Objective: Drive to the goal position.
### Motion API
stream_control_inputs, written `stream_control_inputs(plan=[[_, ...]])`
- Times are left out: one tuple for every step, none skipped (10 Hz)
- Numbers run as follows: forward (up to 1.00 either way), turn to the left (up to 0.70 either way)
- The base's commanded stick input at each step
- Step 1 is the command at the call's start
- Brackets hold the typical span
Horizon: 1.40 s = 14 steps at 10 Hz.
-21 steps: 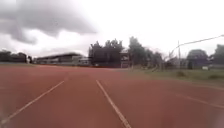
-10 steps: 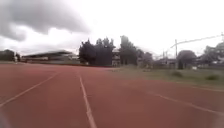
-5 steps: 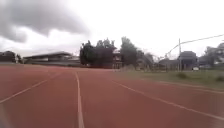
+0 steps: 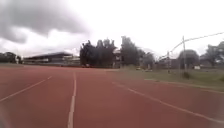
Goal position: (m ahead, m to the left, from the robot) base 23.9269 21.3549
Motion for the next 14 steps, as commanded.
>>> stream_control_inputs(plan=[[0.7, 0.0], [0.7, 0.0], [0.7, 0.0], [0.7, 0.0], [0.7, 0.0], [0.7, 0.0], [0.7, 0.0], [0.7, 0.0], [0.7, 0.0], [0.7, 0.0], [0.7, 0.0], [0.7, 0.0], [0.7, 0.0], [0.7, 0.0]])
